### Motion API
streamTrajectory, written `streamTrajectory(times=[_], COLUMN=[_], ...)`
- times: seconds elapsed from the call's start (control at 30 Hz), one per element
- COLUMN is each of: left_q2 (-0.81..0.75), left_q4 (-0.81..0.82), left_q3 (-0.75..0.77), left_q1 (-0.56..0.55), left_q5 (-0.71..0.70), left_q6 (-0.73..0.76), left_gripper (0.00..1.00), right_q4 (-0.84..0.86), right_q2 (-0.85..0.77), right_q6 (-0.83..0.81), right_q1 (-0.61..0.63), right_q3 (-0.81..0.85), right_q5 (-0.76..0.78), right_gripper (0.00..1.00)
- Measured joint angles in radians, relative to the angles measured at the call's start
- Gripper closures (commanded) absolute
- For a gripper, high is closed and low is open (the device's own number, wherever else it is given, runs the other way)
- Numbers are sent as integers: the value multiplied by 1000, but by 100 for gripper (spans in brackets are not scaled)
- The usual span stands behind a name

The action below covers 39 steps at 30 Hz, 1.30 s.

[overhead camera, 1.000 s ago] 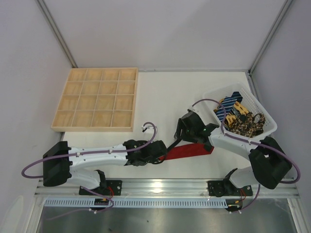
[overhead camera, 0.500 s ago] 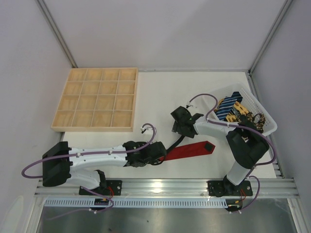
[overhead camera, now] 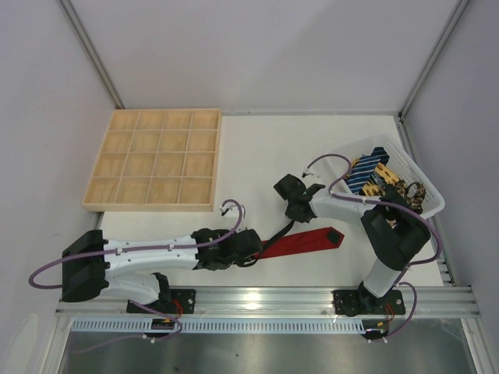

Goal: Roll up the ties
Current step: Roll the tie

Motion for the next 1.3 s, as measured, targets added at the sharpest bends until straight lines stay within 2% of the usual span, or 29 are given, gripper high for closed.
streamTrajectory(times=[0.03,0.07,0.27,0.53,0.87,0.97,1.0,1.07,1.1,1.2,1.3], left_q2=[-3,-5,-44,-90,-177,-210,-220,-235,-241,-266,-301], left_q4=[2,2,4,25,109,149,163,180,184,197,215], left_q3=[-3,-6,-38,-79,-208,-245,-259,-281,-289,-306,-332], left_q1=[0,0,0,0,0,0,0,0,0,0,0], left_q5=[-1,-2,-22,-35,-34,-31,-27,-21,-19,-17,-16], left_q6=[-3,-7,-33,-55,-79,-82,-82,-81,-81,-81,-81], left_gripper=[100,100,100,100,100,100,99,100,99,95,94], right_q4=[0,-1,-50,-170,-204,-148,-125,-66,-37,34,72], right_q2=[0,0,-31,-175,-274,-276,-276,-278,-280,-319,-412], right_q6=[0,-2,4,36,133,97,71,3,-31,-125,-225], right_q1=[0,0,21,85,90,59,44,22,19,38,75], right_q3=[-1,-2,-2,-4,-206,-255,-264,-265,-266,-285,-292], right_q5=[0,0,16,36,20,-22,-41,-97,-118,-189,-267], right_gripper=[99,100,100,100,100,81,67,54,39,25,28])
